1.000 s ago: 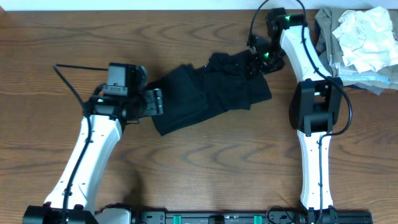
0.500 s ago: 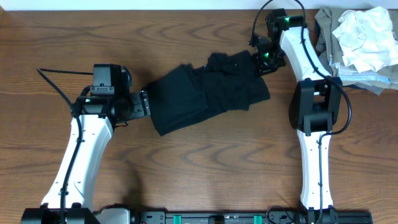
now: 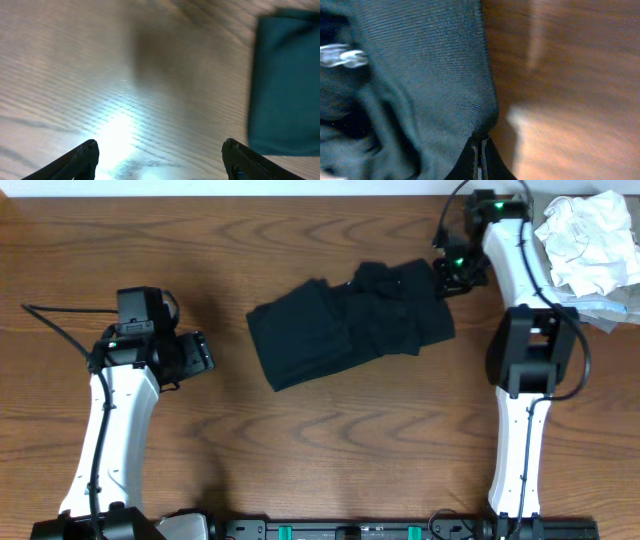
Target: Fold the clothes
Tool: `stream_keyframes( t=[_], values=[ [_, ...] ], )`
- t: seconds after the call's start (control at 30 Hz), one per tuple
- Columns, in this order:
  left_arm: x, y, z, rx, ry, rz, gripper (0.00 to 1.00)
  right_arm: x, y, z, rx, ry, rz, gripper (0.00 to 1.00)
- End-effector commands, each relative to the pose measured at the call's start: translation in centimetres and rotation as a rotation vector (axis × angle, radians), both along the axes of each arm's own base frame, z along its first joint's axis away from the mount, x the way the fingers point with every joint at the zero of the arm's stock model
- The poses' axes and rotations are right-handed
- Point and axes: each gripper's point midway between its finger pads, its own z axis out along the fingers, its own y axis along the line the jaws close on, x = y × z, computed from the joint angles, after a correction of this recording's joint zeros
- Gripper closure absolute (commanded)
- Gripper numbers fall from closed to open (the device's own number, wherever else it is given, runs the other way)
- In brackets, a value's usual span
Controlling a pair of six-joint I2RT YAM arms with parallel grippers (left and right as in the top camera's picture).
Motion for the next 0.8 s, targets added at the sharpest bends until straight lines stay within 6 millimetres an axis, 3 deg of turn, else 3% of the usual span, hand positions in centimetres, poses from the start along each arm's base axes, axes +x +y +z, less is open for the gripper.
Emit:
stream_keyframes(
  t=[0.0, 0.13, 0.33, 0.4, 0.77],
  values=[
    [0.1, 1.1, 0.7, 0.026, -0.012, 0.009, 0.20, 0.5, -0.1, 6.7, 0.039, -0.139, 0.034, 0.99],
    [0.0, 1.2, 0.6, 0.025, -0.008, 0.013, 0.20, 0.3, 1.4, 10.3, 0.101, -0.204, 0.059, 0.99],
    [0.0, 1.2, 0.6, 0.025, -0.008, 0.013, 0.20, -0.8, 7.3, 15.0, 0.205, -0.300, 0.179, 0.99],
    [0.0, 1.2, 0.6, 0.025, -0.008, 0.013, 0.20, -1.5, 10.6, 15.8, 0.232, -0.322, 0.245, 0.99],
    [0.1, 1.2, 0.6, 0.025, -0.006, 0.013, 0.20, -6.9, 25.4, 14.2, 0.254, -0.319, 0.540, 0.95]
  ],
)
